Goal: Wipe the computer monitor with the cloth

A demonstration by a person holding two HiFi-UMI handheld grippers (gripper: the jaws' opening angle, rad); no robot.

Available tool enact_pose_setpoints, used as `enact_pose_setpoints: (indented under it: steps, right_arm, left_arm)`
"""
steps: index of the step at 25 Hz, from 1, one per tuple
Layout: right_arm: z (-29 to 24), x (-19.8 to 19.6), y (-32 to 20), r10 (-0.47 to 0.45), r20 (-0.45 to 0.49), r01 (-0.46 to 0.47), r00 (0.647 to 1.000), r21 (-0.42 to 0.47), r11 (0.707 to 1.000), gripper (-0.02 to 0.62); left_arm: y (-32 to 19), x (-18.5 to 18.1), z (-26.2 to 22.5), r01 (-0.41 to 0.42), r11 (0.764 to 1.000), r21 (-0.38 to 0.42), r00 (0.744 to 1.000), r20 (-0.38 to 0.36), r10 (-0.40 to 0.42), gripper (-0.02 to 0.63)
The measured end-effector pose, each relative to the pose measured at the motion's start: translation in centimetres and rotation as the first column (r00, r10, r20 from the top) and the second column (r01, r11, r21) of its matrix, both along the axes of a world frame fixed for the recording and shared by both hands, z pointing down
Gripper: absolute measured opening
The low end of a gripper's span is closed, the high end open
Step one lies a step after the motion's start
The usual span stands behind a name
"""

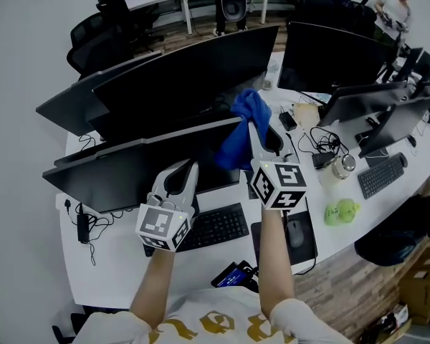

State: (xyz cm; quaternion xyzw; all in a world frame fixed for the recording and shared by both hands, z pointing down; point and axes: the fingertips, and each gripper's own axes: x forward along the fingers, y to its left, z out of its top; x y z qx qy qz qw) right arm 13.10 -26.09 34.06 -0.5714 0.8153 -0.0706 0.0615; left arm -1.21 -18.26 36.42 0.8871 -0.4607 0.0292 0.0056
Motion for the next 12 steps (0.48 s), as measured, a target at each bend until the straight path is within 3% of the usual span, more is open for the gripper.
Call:
enact_pose_setpoints:
  steps: [12]
  right_arm:
    - [2.5, 0.0, -0.1, -0.006, 0.008, 0.007, 1.000, -0.040, 0.999, 0.109]
  left_arm:
    - [-0.3, 0.1, 1.0, 0.009, 1.000, -0.017, 1.000, 0.013, -0.009, 0.002]
